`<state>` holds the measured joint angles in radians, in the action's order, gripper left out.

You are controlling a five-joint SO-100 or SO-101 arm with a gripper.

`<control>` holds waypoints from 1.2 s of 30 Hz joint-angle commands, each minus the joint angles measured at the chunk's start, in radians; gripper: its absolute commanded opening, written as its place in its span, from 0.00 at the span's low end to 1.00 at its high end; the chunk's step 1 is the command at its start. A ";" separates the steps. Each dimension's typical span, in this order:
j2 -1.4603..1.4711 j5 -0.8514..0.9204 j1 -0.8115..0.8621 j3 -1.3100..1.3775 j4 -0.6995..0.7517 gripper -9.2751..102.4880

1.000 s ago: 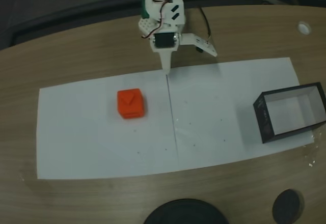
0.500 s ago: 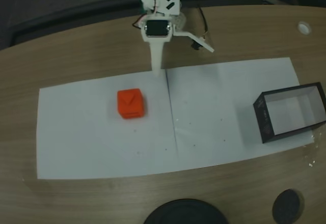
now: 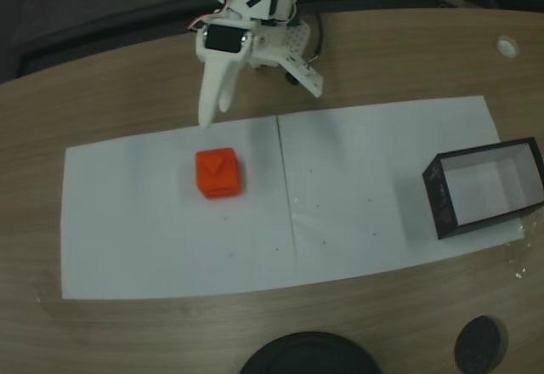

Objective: Grab a orange square and put it in the box.

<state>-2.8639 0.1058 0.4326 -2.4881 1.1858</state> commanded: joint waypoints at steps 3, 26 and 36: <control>0.400 -0.002 -0.026 0.304 0.071 0.44; 1.129 -0.003 0.012 0.603 0.120 0.43; 1.223 0.000 0.012 0.601 0.051 0.27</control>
<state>-1.6460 0.1058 0.4387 -1.9190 1.2487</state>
